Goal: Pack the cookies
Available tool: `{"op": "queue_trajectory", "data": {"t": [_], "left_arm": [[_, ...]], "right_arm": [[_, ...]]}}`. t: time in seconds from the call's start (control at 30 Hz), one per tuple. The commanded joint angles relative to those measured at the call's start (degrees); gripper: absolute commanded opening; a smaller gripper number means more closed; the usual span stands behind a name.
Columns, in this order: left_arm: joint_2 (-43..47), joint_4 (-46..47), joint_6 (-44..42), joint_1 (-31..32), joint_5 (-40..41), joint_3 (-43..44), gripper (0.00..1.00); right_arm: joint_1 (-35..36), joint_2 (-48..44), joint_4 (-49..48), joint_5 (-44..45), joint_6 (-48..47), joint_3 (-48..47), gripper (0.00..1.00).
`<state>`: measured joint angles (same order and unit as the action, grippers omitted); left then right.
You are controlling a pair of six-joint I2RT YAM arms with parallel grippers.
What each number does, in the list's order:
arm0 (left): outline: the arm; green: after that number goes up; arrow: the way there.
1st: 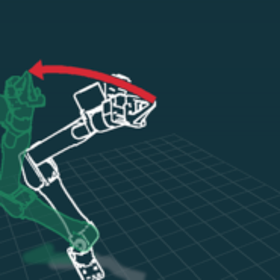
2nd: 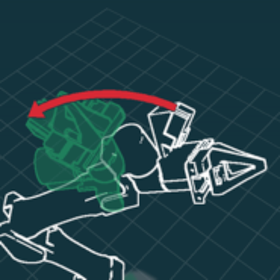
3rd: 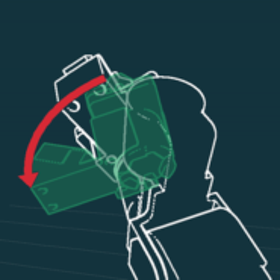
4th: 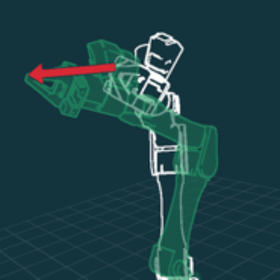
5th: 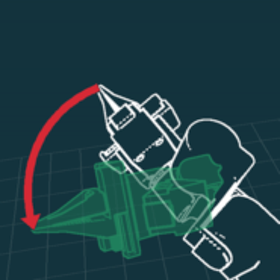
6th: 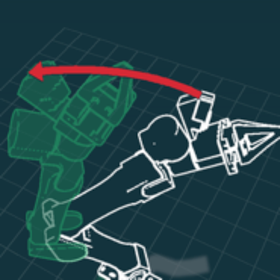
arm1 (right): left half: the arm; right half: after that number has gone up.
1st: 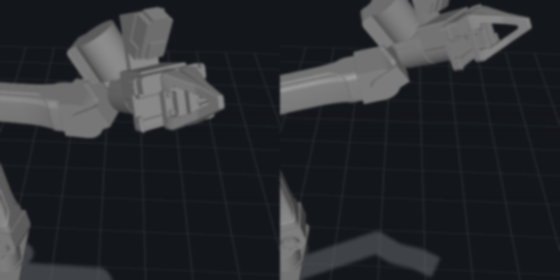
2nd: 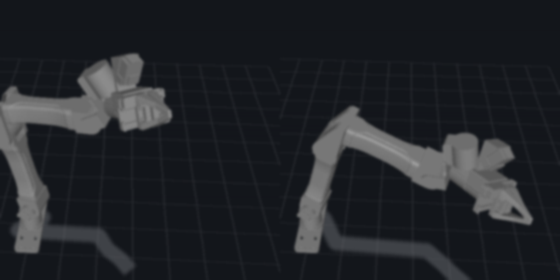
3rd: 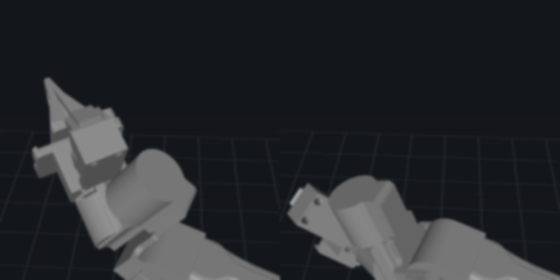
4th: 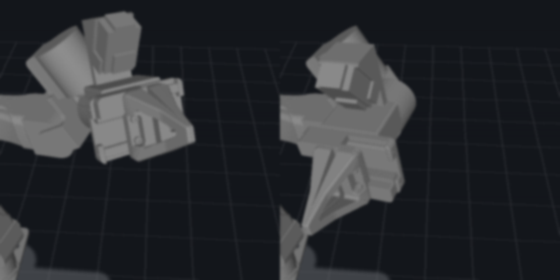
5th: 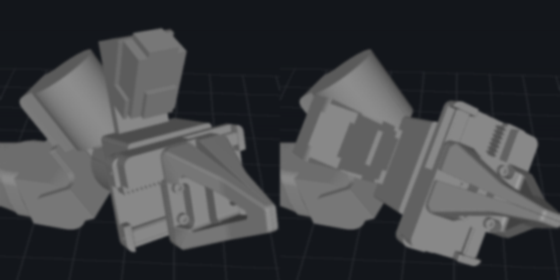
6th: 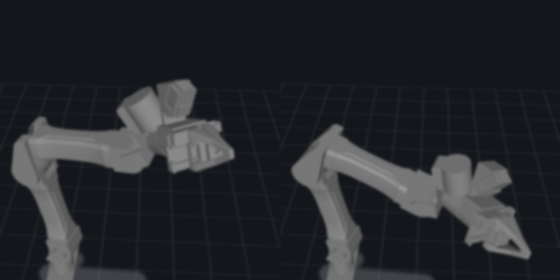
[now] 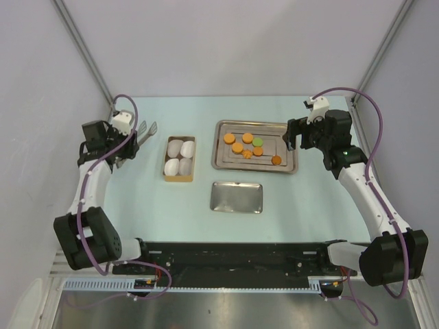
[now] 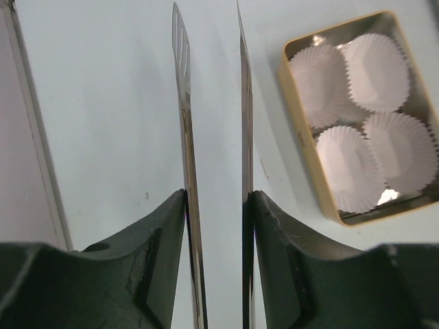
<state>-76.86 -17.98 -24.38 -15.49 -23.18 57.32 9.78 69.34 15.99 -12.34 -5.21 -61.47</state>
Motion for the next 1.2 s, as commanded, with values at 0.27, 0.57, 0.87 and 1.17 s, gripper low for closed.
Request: {"op": "queue_trajectory", "data": {"t": [0.27,0.57,0.87,1.17], "left_arm": [[10.15,-5.14,4.95,14.14,-4.86,5.26,0.48],[5.59,-3.56,5.75,26.28,0.94,9.38,0.46],[-5.48,-0.39,4.43,35.34,8.41,14.30,0.48],[-13.22,1.54,4.69,37.19,11.31,17.91,0.50]], "right_arm": [[0.06,-0.26,-1.05,0.65,-0.76,-0.67,1.00],[0.06,0.09,-1.05,0.91,-0.76,-0.75,1.00],[0.15,0.97,-1.13,1.53,-1.03,-0.67,1.00],[-0.38,1.59,-1.05,1.62,-1.20,-0.67,1.00]]}}
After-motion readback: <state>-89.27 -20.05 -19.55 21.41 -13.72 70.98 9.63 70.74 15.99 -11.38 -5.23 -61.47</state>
